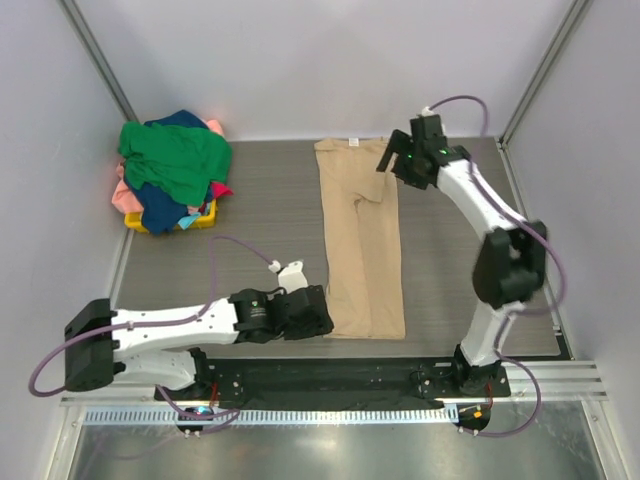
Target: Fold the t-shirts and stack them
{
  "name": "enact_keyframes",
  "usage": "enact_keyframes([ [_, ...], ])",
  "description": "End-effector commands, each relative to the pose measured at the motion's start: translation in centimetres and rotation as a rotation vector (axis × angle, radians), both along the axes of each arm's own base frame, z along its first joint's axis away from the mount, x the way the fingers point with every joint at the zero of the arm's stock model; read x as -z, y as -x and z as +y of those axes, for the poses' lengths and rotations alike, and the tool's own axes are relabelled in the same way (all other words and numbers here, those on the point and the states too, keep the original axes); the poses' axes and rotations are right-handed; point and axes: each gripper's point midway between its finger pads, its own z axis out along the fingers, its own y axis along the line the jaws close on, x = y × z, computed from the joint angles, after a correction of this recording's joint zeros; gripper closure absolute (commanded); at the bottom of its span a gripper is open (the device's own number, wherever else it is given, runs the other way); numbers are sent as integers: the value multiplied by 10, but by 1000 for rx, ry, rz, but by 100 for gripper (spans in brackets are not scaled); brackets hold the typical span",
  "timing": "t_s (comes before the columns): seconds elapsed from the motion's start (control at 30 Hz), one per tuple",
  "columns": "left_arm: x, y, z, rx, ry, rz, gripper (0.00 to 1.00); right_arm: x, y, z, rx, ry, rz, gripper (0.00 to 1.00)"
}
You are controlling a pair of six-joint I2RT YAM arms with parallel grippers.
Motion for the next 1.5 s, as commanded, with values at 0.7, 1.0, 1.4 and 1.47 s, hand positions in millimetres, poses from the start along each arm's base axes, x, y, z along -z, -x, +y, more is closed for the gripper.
enact_keyframes([
  [0.7, 67, -10, -25, 2, -10, 26, 45, 122, 345, -17, 110, -48, 336, 37],
  [1.0, 74, -10, -24, -12, 0, 30, 46, 151, 374, -9, 90, -7, 364, 46],
  [1.4, 98, -17, -23, -27, -64, 29, 54, 152, 371, -15, 80, 32, 341, 84],
  [1.47, 102, -18, -22, -30, -76, 29, 58, 152, 373, -16, 74, 33, 342, 90],
])
